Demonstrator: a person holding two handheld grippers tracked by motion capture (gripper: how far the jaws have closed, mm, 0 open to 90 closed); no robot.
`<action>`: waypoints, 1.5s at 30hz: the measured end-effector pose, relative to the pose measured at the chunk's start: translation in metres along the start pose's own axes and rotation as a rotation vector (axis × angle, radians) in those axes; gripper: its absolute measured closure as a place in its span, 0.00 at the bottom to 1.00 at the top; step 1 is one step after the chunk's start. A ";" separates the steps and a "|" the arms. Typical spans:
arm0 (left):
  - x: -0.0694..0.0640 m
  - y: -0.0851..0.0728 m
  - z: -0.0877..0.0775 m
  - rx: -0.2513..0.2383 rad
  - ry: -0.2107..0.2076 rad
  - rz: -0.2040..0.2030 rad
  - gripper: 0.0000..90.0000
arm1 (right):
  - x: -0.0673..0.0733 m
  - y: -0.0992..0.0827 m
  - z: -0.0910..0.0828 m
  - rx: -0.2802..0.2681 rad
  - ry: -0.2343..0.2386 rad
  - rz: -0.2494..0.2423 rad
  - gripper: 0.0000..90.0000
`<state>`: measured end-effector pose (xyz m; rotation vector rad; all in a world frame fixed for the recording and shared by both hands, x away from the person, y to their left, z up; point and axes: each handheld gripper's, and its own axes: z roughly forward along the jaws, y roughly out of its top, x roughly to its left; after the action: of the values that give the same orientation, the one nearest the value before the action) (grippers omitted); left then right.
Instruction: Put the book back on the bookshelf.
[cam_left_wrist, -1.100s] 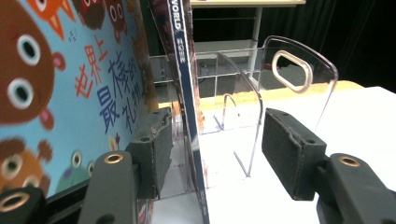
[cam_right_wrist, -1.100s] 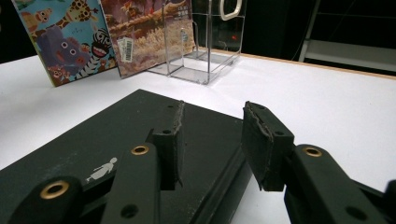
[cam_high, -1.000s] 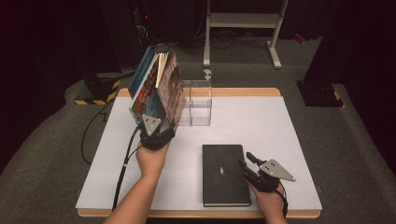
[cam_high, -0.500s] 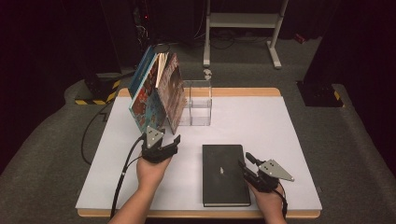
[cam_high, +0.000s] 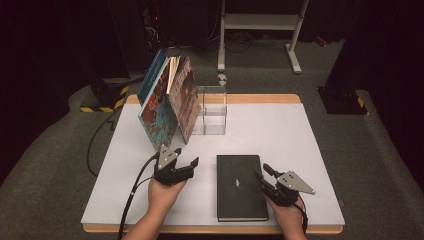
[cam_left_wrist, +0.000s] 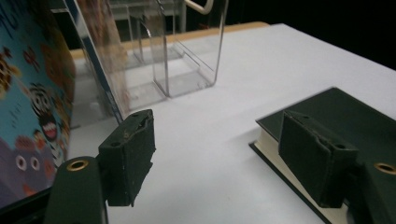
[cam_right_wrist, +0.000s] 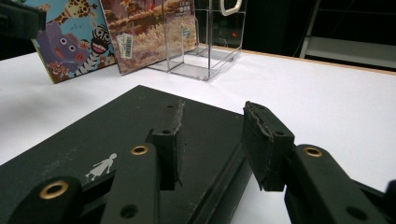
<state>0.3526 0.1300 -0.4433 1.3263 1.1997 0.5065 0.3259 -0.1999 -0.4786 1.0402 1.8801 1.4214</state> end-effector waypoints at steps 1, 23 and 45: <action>0.000 -0.002 -0.001 0.004 -0.008 -0.006 0.30 | 0.000 0.000 0.000 0.001 -0.001 0.000 0.65; -0.031 -0.076 -0.015 0.228 -0.126 0.149 0.56 | 0.003 -0.004 -0.023 0.153 0.040 0.080 0.51; -0.039 -0.082 -0.008 0.291 -0.190 0.124 0.51 | 0.019 -0.023 -0.029 0.295 0.147 0.238 0.24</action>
<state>0.3044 0.0793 -0.5021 1.6663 1.0649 0.2915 0.2869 -0.2027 -0.4917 1.3716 2.1799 1.4096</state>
